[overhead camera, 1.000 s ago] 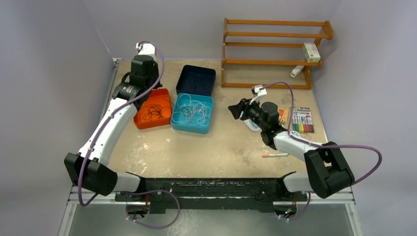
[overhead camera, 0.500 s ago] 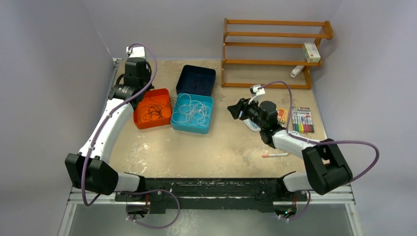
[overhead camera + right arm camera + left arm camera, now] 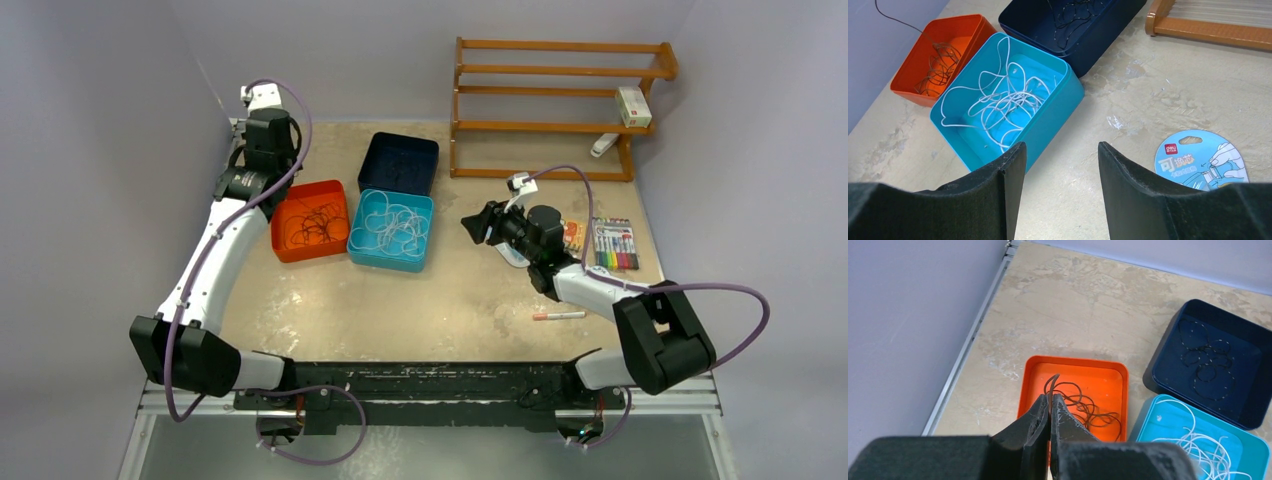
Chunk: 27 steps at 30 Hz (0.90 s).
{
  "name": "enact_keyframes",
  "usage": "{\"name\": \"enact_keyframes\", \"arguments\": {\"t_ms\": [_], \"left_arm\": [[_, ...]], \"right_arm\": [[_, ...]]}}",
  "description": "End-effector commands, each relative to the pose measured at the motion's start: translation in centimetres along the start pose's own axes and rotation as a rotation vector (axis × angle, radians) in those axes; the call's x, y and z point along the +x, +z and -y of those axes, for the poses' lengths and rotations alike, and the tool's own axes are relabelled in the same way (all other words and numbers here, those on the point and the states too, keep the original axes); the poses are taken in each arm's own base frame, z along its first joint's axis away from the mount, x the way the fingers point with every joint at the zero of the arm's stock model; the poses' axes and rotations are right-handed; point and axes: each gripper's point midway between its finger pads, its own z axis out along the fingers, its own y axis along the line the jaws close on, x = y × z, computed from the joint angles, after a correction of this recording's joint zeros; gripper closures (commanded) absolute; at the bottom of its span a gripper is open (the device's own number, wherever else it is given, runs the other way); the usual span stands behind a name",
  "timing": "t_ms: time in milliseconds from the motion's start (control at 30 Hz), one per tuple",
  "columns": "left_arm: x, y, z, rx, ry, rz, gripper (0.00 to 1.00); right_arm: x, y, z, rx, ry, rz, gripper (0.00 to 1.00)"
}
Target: Untangle the cables
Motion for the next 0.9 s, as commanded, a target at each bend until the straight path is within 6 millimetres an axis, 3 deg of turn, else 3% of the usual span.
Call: {"name": "enact_keyframes", "arguments": {"t_ms": [0, 133, 233, 567, 867], "left_arm": [[-2.8, -1.0, -2.0, -0.076, -0.026, 0.085, 1.00], [-2.4, -0.7, -2.1, -0.085, -0.014, 0.077, 1.00], [-1.1, 0.4, -1.1, -0.050, 0.006, 0.036, 1.00], [5.8, 4.4, 2.5, 0.045, -0.051, -0.125, 1.00], [12.7, 6.3, 1.8, -0.054, -0.155, -0.211, 1.00]], "right_arm": [[-2.6, 0.7, -0.9, -0.038, -0.033, 0.064, 0.43], [-2.4, 0.9, -0.9, -0.040, -0.032, 0.060, 0.43], [-2.3, 0.9, -0.9, -0.041, -0.030, 0.057, 0.43], [-2.1, 0.7, -0.8, -0.037, -0.025, 0.055, 0.42], [-2.0, 0.7, -1.0, -0.052, -0.044, 0.047, 0.42]]}}
